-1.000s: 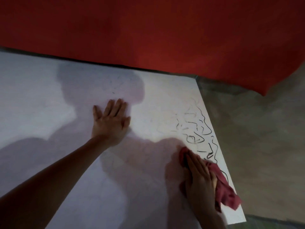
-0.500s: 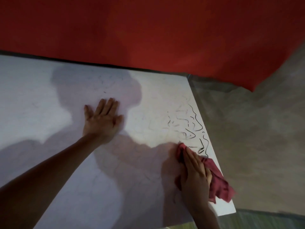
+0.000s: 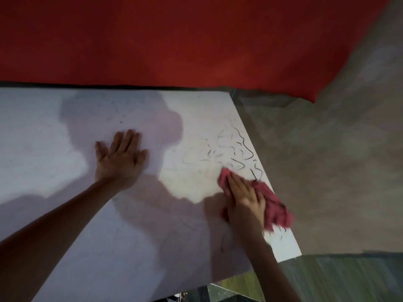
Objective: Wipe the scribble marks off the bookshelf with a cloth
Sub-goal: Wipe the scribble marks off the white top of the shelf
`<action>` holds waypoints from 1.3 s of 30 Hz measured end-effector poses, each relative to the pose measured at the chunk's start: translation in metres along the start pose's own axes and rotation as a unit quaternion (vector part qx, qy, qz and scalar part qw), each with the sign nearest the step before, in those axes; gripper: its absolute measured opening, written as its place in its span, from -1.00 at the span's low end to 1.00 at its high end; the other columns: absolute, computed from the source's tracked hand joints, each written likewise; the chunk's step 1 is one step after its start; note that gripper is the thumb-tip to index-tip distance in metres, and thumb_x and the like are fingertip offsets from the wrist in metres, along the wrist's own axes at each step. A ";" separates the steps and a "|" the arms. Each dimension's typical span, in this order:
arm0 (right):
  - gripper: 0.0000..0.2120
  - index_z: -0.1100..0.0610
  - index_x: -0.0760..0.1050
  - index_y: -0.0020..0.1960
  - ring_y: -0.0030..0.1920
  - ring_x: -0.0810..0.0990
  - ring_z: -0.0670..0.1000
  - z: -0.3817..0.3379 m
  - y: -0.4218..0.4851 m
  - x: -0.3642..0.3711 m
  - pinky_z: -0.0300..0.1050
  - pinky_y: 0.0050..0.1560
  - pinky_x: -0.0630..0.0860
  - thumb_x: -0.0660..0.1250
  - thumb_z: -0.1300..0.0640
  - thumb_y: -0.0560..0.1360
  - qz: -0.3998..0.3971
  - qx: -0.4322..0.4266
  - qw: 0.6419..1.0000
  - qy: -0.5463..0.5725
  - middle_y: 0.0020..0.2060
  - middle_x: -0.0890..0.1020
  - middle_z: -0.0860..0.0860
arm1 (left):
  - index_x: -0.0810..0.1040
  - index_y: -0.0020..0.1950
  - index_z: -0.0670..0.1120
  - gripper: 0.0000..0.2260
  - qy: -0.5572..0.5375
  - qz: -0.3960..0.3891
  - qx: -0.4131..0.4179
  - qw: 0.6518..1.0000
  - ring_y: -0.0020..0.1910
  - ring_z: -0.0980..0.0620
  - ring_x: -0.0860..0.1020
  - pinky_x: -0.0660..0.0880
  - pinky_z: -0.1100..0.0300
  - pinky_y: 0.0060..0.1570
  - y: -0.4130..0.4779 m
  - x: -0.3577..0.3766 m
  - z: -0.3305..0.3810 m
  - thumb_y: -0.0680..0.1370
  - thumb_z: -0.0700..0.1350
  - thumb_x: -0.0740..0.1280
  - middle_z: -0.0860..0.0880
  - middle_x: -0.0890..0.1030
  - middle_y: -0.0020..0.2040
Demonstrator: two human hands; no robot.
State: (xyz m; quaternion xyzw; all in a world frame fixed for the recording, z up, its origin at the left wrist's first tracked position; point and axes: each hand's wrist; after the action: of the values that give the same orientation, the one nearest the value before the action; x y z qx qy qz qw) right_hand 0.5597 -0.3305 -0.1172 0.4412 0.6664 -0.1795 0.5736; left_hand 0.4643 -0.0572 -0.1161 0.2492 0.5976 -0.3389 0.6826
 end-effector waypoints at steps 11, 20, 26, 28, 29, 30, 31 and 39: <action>-0.61 0.09 0.39 0.39 0.37 0.36 0.12 0.001 0.144 0.013 0.11 0.38 0.15 0.10 0.13 0.59 -0.077 0.160 0.984 -0.008 0.34 0.46 0.07 | -0.05 0.58 0.06 -0.32 0.003 -0.006 0.002 1.000 0.55 0.05 -0.10 -0.16 -0.14 0.45 0.001 -0.003 0.000 0.46 0.20 -0.25 0.08 -0.07 0.58; -0.47 0.22 0.62 0.13 0.04 0.66 0.16 -0.011 0.007 0.005 0.22 -0.01 0.53 0.05 0.04 0.36 -0.011 0.080 0.996 -0.034 0.05 0.67 0.13 | -0.05 0.58 0.06 -0.42 0.007 -0.003 -0.005 1.000 0.55 0.05 -0.11 -0.16 -0.13 0.46 0.002 0.000 0.001 0.57 0.18 -0.23 0.08 -0.07 0.58; -0.50 0.25 0.45 0.34 0.31 0.45 0.20 -0.017 0.096 0.022 0.20 0.27 0.27 0.17 0.06 0.45 -0.046 0.161 0.986 -0.011 0.31 0.51 0.17 | -0.02 0.58 0.06 -0.19 -0.001 0.005 -0.001 1.000 0.55 0.05 -0.08 -0.16 -0.13 0.44 0.001 -0.002 0.001 0.36 0.26 -0.40 0.08 -0.04 0.58; -0.48 0.20 0.30 0.45 0.42 0.28 0.14 -0.011 0.148 0.026 0.13 0.36 0.13 0.19 0.06 0.53 -0.081 0.195 0.977 -0.031 0.42 0.37 0.10 | -0.03 0.58 0.06 -0.19 0.001 0.006 0.002 1.000 0.55 0.04 -0.09 -0.16 -0.13 0.44 0.001 -0.002 0.001 0.35 0.27 -0.40 0.09 -0.05 0.58; -0.47 0.18 0.26 0.46 0.43 0.24 0.13 -0.009 0.163 0.027 0.13 0.39 0.10 0.23 0.05 0.54 -0.089 0.201 0.975 -0.042 0.44 0.33 0.09 | -0.03 0.58 0.06 -0.19 0.000 0.006 0.003 1.000 0.55 0.04 -0.08 -0.16 -0.13 0.44 0.000 -0.002 0.001 0.36 0.27 -0.40 0.09 -0.05 0.58; -0.46 0.18 0.24 0.47 0.44 0.23 0.13 -0.008 0.170 0.027 0.12 0.40 0.10 0.26 0.05 0.54 -0.096 0.197 0.975 -0.047 0.44 0.32 0.09 | -0.03 0.58 0.06 -0.19 0.001 0.007 0.004 1.000 0.55 0.04 -0.08 -0.15 -0.14 0.44 0.000 -0.003 0.000 0.36 0.27 -0.40 0.08 -0.04 0.58; -0.47 0.18 0.24 0.47 0.44 0.24 0.13 -0.008 0.167 0.027 0.12 0.41 0.10 0.24 0.06 0.55 -0.100 0.185 0.977 -0.046 0.45 0.32 0.09 | -0.03 0.58 0.06 -0.19 0.003 0.007 0.005 1.000 0.55 0.04 -0.08 -0.15 -0.14 0.44 0.000 -0.002 0.000 0.36 0.27 -0.40 0.08 -0.04 0.58; -0.49 0.24 0.63 0.10 0.05 0.66 0.17 -0.003 0.005 0.006 0.17 0.01 0.53 0.08 0.03 0.36 -0.014 0.080 0.996 -0.048 0.04 0.67 0.15 | -0.03 0.58 0.06 -0.17 0.004 0.007 0.000 1.000 0.55 0.05 -0.10 -0.16 -0.13 0.44 0.002 0.001 0.000 0.33 0.27 -0.41 0.09 -0.06 0.58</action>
State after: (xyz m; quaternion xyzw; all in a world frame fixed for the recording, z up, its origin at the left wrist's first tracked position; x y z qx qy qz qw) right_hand 0.5624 -0.3233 -0.1207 0.4671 0.6275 -0.2608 0.5657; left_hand 0.4661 -0.0563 -0.1176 0.2547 0.5989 -0.3328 0.6824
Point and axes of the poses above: each hand's wrist, its own y-axis towards the middle knuckle, its own x-axis out of the palm, z = x × y
